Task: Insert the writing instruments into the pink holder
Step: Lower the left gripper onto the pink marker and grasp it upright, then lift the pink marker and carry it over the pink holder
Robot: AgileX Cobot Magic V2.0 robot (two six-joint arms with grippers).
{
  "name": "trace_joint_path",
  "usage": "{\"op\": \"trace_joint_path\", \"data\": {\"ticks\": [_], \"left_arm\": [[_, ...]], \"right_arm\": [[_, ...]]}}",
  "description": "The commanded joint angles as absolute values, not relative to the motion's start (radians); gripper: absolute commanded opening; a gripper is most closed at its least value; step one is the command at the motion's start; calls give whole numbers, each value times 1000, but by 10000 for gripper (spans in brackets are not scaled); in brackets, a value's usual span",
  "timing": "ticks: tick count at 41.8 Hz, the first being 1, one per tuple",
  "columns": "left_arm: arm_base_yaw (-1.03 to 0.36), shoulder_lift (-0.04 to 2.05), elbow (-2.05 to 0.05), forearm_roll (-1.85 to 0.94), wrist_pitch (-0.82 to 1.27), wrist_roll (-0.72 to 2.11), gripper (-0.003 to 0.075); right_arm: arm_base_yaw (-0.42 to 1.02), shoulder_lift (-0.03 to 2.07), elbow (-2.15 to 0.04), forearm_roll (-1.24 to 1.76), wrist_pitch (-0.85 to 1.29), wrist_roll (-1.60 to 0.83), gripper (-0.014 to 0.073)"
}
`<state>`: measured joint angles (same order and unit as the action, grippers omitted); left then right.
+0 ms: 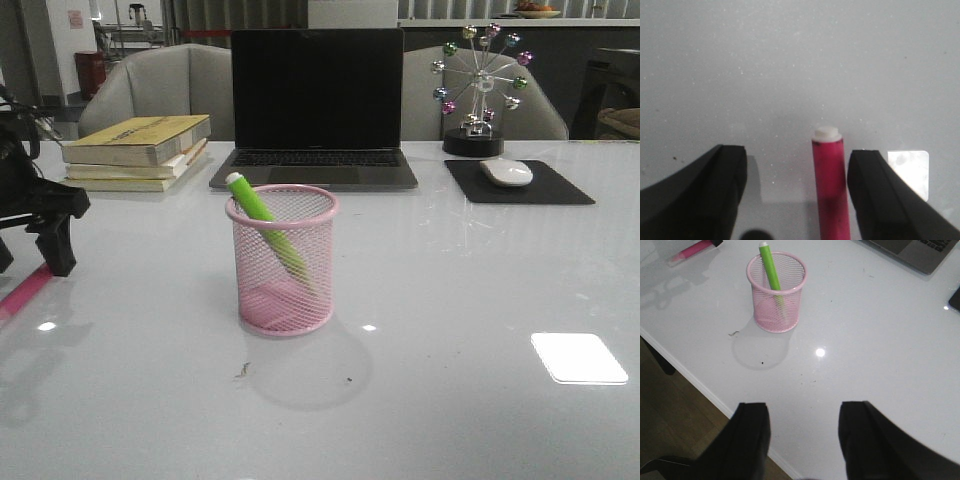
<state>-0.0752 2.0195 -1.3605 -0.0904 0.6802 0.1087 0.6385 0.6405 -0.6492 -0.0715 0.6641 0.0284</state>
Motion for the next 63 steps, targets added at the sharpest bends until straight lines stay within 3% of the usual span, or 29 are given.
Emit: {"op": "trace_joint_path", "data": {"ticks": [1, 35, 45, 63], "left_arm": [[-80, 1977, -1401, -75, 677, 107, 433], [-80, 1975, -1408, -75, 780, 107, 91], [-89, 1856, -1375, -93, 758, 107, 91], [-268, 1331, -939, -105, 248, 112, 91]], "right_arm": [[638, 636, -675, -78, 597, 25, 440], [638, 636, -675, -78, 597, 25, 440], [638, 636, -675, -78, 597, 25, 440], [638, 636, -675, -78, 597, 25, 440]]}}
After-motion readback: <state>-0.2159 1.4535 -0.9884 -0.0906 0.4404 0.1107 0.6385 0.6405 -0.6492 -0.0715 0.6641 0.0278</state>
